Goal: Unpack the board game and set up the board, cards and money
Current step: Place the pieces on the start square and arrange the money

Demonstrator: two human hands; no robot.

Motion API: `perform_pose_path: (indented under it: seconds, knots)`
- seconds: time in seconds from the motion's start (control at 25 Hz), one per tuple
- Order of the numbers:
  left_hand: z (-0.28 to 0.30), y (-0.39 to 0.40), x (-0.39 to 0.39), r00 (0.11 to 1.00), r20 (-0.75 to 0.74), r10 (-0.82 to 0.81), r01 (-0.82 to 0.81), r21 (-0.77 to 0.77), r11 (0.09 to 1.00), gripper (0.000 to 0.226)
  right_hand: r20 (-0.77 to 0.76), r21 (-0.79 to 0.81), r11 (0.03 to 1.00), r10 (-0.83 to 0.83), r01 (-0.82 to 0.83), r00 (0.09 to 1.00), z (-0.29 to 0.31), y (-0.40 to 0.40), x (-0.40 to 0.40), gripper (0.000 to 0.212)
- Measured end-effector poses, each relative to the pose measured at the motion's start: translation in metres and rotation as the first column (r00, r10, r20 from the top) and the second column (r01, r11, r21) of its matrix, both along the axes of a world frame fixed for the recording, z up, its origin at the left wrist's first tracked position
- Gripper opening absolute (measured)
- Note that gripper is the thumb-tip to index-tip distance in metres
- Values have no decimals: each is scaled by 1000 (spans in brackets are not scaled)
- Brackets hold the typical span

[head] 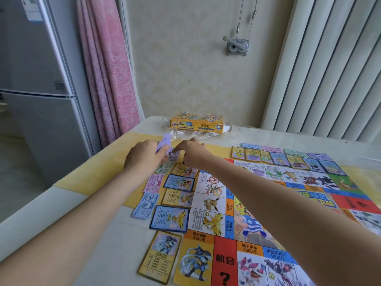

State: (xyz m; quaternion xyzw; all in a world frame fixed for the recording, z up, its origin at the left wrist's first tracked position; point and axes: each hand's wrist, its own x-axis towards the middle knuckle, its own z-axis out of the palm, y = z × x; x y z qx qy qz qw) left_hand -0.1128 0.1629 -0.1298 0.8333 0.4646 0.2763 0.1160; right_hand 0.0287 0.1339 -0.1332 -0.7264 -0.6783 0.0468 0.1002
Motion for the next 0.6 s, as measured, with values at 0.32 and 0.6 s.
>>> perform_pose_path:
  seconds: [0.32,0.6]
  knots:
    - [35,-67,52,704,710,20,519,-532,669,13,-758,142,970,-20,195,652,72,-80,32,20]
    - [44,-185,74,717,436,-543,696,-472,540,16,-841,-213,965,-260,151,474,75,-249,67,11]
